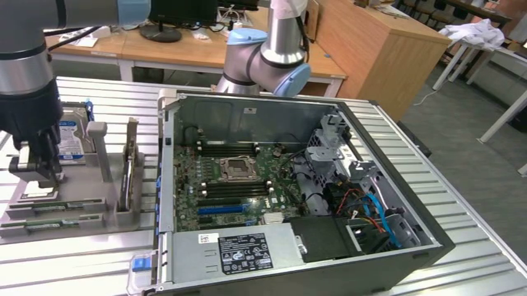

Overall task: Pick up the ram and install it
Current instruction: 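Pick up the ram and move it above insertion slot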

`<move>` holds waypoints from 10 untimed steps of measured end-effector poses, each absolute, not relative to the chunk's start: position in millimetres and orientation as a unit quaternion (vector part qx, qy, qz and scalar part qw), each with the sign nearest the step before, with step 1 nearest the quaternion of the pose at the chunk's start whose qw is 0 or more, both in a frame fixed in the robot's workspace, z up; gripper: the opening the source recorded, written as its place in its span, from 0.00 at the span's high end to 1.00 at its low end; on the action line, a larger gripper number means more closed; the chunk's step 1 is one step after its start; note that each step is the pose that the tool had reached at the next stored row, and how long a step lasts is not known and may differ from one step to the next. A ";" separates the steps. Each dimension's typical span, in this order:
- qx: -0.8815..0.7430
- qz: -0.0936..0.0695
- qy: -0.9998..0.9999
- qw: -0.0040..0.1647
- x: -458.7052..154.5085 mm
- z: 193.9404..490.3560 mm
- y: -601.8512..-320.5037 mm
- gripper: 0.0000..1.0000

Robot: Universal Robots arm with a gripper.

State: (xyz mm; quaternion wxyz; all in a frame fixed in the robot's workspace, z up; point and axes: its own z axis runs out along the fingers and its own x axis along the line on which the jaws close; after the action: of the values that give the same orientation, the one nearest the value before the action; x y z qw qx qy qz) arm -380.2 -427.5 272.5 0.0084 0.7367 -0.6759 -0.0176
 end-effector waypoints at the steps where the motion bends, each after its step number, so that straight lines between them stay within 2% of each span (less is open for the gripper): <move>1: 0.737 -0.018 -0.676 0.008 -380.2 272.6 -431.5 0.64; 5: 0.737 -0.018 -0.676 0.008 -380.2 272.5 -444.4 0.64; 10: 0.737 -0.018 -0.676 0.008 -380.2 272.5 -445.3 0.64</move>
State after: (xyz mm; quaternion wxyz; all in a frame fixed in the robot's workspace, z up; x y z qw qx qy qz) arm -380.2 -445.3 272.5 0.0084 0.7367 -0.6759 -0.0176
